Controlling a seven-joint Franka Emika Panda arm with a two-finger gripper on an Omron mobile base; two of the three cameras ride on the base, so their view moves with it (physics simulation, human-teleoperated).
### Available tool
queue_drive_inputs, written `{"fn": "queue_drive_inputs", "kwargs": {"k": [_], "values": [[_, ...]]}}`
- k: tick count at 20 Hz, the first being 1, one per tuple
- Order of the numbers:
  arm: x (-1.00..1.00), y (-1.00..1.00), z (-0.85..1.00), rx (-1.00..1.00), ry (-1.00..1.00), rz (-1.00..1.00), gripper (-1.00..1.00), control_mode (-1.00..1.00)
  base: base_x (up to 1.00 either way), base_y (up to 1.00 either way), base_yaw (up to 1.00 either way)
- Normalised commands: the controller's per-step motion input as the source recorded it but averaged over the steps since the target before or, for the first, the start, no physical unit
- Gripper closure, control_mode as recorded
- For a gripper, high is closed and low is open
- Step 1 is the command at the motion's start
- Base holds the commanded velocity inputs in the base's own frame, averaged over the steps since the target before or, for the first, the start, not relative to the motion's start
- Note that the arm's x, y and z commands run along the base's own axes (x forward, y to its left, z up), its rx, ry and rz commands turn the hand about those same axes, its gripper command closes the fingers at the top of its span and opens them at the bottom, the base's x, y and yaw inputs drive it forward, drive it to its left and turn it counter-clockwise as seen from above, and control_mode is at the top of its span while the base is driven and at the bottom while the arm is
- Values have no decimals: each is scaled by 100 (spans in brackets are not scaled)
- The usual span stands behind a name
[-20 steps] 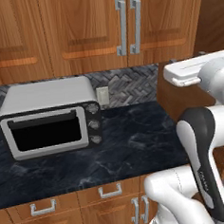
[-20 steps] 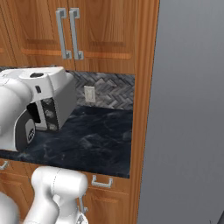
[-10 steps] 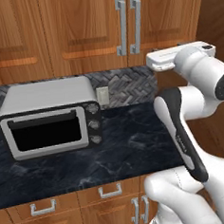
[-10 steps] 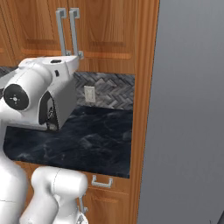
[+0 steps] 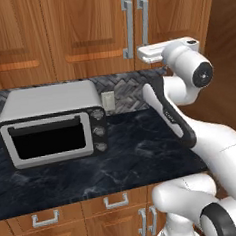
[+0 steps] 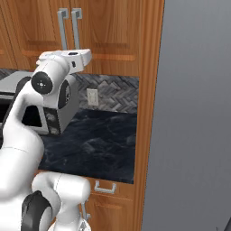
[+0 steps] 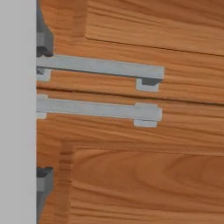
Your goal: Open the cabinet directly in front. Then move the liquor and the mug to the dining counter with the jar on it.
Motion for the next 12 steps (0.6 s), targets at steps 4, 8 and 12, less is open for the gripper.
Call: {"fn": "queue_drive_inputs", "kwargs": {"k": [4,8,12], "values": [[100,14,2,0,0,0,-100,-100,0,0,0],[100,9,0,0,0,0,-100,-100,0,0,0],[100,0,0,0,0,0,-100,-100,0,0,0]]}}
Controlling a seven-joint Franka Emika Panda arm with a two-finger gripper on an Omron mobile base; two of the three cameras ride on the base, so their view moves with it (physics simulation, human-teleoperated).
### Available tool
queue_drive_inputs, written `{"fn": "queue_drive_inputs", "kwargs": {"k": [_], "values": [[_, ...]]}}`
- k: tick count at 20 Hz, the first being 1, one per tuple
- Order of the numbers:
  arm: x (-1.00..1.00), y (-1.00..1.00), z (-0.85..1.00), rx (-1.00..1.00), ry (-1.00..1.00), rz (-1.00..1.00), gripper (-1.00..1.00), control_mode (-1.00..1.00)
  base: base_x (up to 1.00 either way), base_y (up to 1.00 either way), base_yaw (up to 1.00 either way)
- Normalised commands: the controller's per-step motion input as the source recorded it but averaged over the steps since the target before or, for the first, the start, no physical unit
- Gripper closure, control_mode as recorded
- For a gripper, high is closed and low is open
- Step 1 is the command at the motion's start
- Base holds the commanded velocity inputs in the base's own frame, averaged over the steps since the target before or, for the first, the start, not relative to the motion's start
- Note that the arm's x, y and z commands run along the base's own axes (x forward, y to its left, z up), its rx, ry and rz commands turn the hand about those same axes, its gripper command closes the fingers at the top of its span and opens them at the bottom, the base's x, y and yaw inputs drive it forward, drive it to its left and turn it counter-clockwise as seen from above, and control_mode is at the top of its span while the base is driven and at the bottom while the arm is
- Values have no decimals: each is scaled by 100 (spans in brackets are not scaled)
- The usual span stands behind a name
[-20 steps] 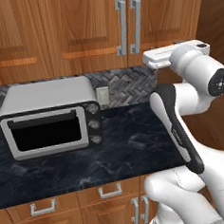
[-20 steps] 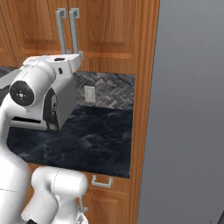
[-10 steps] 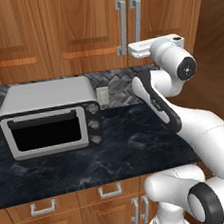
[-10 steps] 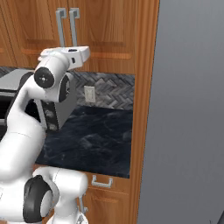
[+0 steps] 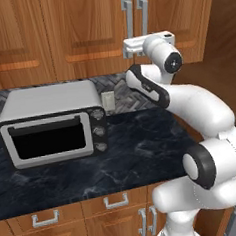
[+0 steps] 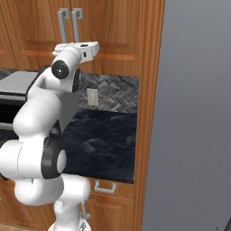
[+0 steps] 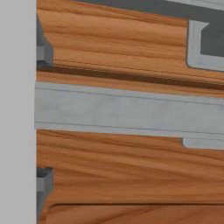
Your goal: Open the cabinet directly in front. Then move the liquor and the mug to the dining counter with the jar on it.
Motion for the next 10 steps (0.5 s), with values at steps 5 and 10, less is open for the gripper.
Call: {"fn": "queue_drive_inputs", "kwargs": {"k": [5,10], "values": [[100,0,-2,2,11,0,-100,-100,0,0,0],[65,0,-5,1,6,0,100,-100,0,0,0]]}}
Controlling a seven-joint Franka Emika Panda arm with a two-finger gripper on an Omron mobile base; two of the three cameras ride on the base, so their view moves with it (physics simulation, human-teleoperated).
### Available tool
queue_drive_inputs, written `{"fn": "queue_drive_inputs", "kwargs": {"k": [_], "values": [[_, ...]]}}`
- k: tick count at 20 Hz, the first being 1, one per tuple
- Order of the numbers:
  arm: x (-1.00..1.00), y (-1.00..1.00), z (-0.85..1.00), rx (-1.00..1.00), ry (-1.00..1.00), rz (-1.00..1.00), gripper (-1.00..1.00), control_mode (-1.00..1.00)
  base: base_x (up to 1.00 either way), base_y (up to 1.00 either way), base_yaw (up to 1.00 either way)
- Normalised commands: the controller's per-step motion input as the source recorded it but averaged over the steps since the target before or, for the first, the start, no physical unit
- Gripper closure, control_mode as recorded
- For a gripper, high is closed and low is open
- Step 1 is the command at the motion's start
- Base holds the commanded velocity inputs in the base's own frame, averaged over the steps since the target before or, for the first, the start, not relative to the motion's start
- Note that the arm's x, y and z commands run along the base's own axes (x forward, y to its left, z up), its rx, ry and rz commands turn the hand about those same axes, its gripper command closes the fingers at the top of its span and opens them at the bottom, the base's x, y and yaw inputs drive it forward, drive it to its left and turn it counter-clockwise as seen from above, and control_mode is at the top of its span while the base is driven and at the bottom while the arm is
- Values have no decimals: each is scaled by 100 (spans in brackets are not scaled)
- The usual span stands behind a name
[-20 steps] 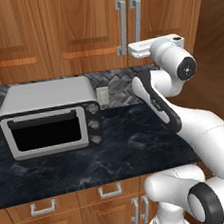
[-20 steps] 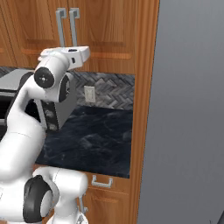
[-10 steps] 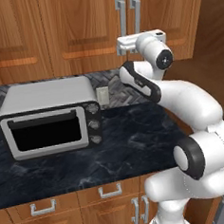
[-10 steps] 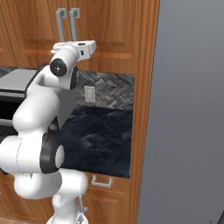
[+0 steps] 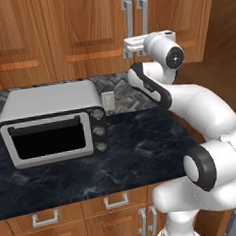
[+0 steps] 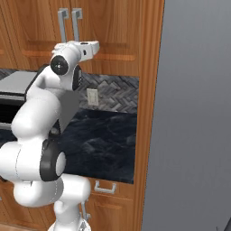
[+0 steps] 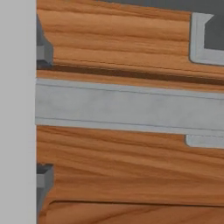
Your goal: Open the cabinet directly in front. Then move the liquor and the mug to the dining counter with the jar on it.
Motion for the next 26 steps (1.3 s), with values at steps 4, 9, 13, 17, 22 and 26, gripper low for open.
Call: {"fn": "queue_drive_inputs", "kwargs": {"k": [4,9,13,17,22,26], "values": [[0,0,0,0,0,0,100,-100,0,0,0],[-40,-14,1,0,0,-1,100,-100,0,0,0],[-100,-61,16,6,0,-17,100,-100,0,0,0],[-100,-81,20,10,0,-25,100,-100,0,0,0],[-100,-90,13,14,0,-31,100,-100,0,0,0],[-100,-89,2,15,0,-32,100,-100,0,0,0]]}}
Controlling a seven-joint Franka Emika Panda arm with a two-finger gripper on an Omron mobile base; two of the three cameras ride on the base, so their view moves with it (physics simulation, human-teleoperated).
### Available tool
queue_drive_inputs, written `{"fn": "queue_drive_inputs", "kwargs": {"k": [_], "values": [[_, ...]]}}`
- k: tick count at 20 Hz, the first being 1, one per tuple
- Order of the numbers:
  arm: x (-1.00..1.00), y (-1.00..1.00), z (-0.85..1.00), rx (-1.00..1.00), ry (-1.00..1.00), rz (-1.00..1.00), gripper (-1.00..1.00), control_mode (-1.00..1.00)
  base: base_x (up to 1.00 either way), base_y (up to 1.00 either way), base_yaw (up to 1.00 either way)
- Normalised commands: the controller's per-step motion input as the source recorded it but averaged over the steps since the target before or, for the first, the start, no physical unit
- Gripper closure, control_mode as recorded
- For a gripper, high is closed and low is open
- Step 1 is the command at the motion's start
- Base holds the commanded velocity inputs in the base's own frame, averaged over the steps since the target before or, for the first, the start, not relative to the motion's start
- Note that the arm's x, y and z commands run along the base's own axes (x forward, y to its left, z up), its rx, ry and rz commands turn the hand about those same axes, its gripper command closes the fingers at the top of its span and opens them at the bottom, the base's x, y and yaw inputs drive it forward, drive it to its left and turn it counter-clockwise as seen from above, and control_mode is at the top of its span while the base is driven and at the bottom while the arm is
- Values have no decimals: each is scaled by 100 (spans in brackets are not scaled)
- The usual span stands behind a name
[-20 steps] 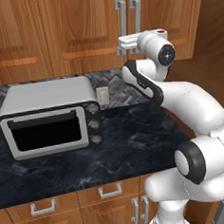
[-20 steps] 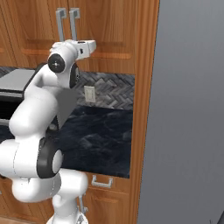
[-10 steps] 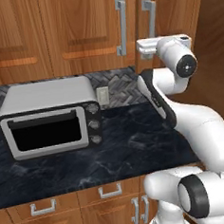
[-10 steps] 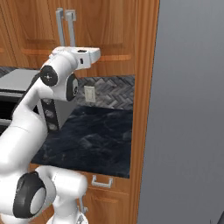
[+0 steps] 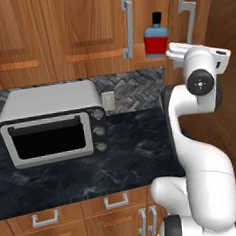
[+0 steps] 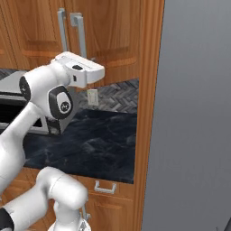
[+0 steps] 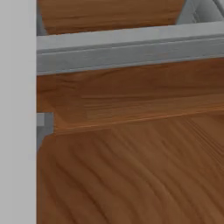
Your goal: Open the cabinet directly in front. Then move the liquor and the mug to the dining counter with the jar on it.
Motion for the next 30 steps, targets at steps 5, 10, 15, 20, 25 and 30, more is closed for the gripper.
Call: {"fn": "queue_drive_inputs", "kwargs": {"k": [5,10,15,20,25,30], "values": [[-37,-25,0,4,2,-14,-100,-100,0,0,0],[-49,15,-20,0,4,3,-100,-100,0,0,0],[-85,40,-5,0,1,2,-100,-100,0,0,0],[-8,81,1,-6,0,0,-100,-100,0,0,0],[28,88,2,-8,2,0,-100,-100,0,0,0],[87,60,5,-7,3,-2,-100,-100,0,0,0]]}}
